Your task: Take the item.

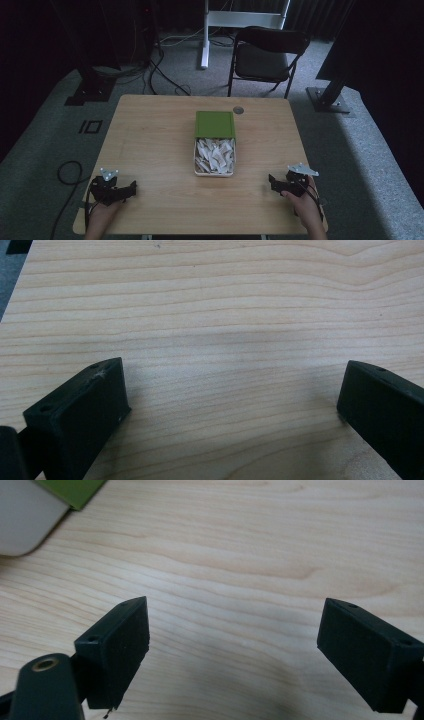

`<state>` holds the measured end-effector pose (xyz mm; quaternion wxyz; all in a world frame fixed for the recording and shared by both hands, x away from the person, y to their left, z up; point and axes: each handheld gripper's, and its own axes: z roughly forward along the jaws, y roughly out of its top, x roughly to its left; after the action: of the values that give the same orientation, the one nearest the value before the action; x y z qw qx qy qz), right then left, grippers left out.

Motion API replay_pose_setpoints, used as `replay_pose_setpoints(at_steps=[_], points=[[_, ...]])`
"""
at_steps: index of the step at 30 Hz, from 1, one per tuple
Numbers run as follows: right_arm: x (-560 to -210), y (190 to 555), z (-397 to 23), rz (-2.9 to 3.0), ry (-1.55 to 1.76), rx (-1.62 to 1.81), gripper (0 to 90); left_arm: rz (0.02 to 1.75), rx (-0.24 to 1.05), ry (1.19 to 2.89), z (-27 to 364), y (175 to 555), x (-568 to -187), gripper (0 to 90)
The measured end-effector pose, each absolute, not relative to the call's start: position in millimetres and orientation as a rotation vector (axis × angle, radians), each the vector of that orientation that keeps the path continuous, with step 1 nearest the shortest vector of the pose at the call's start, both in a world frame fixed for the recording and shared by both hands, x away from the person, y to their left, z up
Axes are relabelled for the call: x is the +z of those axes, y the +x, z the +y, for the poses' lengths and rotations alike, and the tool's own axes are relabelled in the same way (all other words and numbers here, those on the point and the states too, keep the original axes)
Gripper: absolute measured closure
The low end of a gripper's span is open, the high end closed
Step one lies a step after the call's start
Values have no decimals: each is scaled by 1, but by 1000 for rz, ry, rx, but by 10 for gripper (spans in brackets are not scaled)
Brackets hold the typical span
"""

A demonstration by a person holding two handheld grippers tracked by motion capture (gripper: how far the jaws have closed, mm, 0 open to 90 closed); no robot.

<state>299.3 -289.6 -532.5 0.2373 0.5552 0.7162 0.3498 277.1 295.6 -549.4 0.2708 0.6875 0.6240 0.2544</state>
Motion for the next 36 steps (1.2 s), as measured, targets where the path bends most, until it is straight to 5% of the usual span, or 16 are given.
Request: replay_pose_setpoints(at_steps=[36], points=[[-468, 308, -249, 1967, 1340, 1124, 132, 1681, 686, 1850, 295, 277, -549, 7]])
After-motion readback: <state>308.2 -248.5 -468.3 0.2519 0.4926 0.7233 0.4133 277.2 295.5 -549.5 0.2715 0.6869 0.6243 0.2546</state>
